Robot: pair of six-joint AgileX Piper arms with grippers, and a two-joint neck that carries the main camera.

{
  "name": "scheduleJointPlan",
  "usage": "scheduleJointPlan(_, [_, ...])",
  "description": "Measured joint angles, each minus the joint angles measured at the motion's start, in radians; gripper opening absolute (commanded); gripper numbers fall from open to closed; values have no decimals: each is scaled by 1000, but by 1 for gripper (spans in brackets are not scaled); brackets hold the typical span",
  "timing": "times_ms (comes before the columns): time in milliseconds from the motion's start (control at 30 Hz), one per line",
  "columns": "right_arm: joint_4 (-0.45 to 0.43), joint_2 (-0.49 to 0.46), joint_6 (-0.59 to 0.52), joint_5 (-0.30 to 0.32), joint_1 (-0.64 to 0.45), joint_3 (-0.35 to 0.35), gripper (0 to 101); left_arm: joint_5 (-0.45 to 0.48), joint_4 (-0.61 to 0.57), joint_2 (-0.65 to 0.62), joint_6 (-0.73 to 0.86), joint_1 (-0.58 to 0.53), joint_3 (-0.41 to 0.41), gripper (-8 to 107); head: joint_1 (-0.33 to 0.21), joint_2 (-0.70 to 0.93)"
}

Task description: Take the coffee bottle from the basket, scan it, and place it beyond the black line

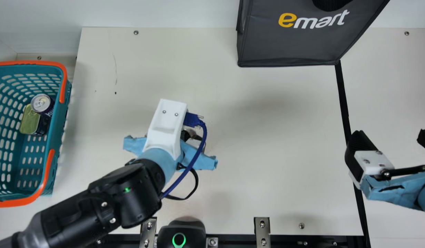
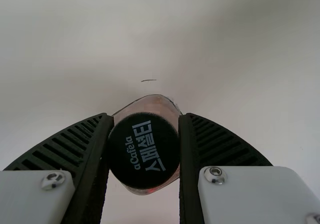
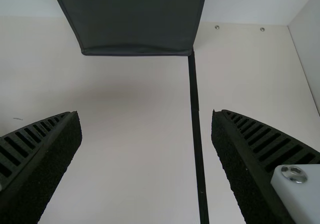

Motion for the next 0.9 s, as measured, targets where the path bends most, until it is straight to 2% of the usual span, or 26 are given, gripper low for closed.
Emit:
scheduleJointPlan(400, [0, 0, 0, -1, 0, 0, 91, -110, -79, -74, 291, 61, 46, 10, 0, 0])
scheduleJointPlan(600, [0, 0, 0, -1, 0, 0, 91, -110, -124, -100, 412, 91, 43, 10, 0, 0])
scheduleJointPlan(900, [0, 0, 0, -1, 0, 0, 91, -64, -176, -114, 508, 128, -12, 10, 0, 0])
